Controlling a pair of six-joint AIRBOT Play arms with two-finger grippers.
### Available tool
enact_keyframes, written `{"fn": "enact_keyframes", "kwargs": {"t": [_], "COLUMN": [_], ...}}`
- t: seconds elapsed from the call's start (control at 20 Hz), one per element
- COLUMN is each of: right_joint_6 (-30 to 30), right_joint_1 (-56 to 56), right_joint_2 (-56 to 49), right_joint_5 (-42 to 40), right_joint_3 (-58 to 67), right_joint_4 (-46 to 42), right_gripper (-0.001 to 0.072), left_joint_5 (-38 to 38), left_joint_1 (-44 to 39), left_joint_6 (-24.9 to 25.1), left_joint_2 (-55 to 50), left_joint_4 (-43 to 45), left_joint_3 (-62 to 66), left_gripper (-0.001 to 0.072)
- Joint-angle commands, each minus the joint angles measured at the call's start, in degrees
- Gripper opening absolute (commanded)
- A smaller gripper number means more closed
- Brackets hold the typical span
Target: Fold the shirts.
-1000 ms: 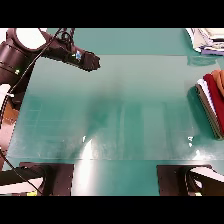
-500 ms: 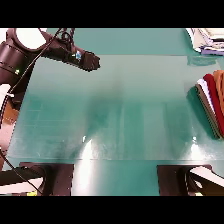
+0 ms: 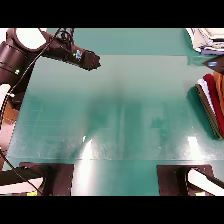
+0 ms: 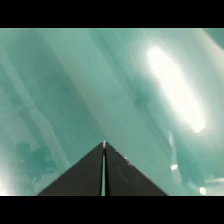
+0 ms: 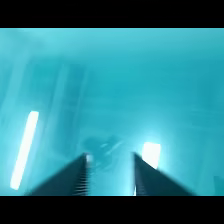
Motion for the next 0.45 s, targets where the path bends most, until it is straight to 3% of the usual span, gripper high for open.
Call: {"fn": "enact_keyframes", "kwargs": {"t": [0.0, 0.4], "right_joint_6": [-0.3, -1.3], "right_joint_1": [13.5, 18.4], "right_joint_2": [0.0, 0.0], "right_joint_5": [-6.4, -8.8], "right_joint_3": [0.0, 0.0], "right_joint_4": [0.6, 0.6], "right_gripper": [0.0019, 0.0018], "left_joint_5": [3.5, 8.5], "left_joint_1": [0.0, 0.0], "left_joint_6": [0.0, 0.0], "left_joint_2": [0.0, 0.0], "left_joint_4": [0.0, 0.0], "left_joint_3": [0.0, 0.0], "left_gripper": [0.0029, 0.0028]}}
